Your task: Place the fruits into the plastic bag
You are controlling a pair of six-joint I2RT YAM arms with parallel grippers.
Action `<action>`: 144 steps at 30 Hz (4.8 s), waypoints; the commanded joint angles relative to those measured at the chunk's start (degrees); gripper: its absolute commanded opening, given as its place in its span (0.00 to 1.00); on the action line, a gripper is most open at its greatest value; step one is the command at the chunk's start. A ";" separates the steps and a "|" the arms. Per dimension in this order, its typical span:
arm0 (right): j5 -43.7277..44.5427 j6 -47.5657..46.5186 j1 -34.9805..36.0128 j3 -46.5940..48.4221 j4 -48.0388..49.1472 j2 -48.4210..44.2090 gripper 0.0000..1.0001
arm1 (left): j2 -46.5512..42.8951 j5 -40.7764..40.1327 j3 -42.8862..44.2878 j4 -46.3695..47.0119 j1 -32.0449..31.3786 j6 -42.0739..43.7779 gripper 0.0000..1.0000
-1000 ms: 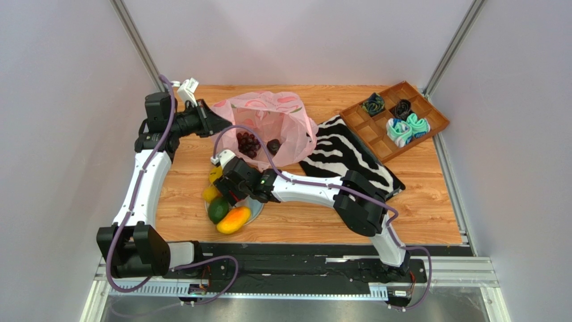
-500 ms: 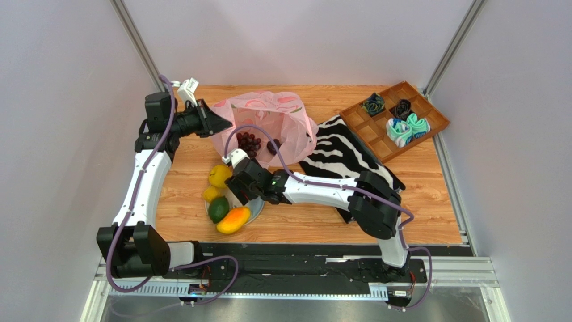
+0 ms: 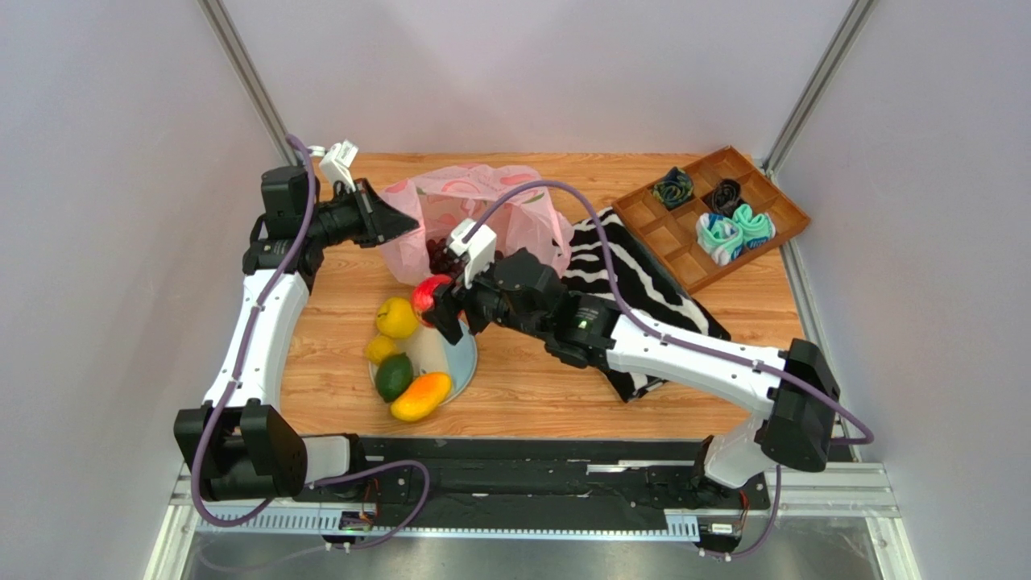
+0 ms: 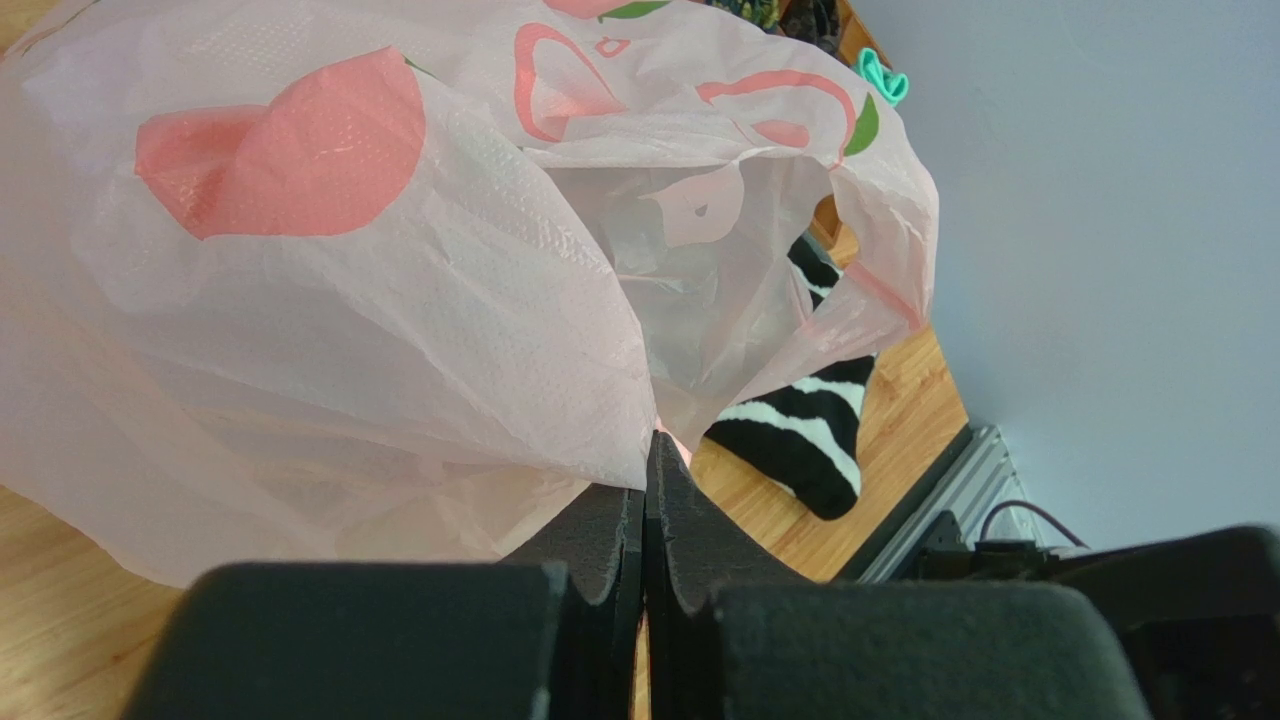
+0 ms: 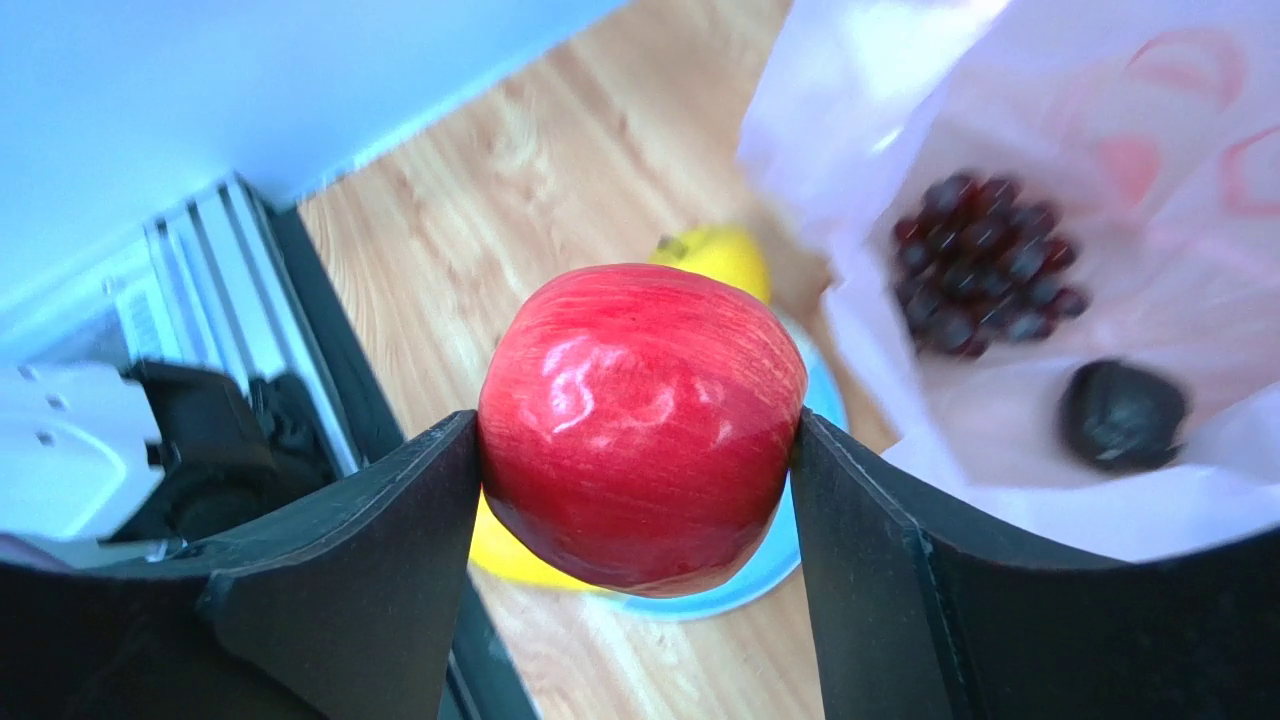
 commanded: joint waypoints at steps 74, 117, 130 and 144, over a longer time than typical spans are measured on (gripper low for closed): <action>-1.04 -0.01 -15.07 13.21 -2.76 20.48 0.76 | -0.17 0.95 1.62 1.55 0.01 -0.14 0.00; -4.22 -23.30 11.38 10.29 -5.73 23.28 0.83 | -0.70 0.50 0.92 2.78 0.01 -1.19 0.00; 4.13 -22.50 12.09 10.56 -0.37 26.89 0.84 | -0.79 0.59 0.92 2.87 0.01 -1.19 0.00; 8.71 -21.89 9.45 9.41 -1.33 28.30 0.82 | -0.61 0.59 0.92 2.78 0.01 -1.11 0.00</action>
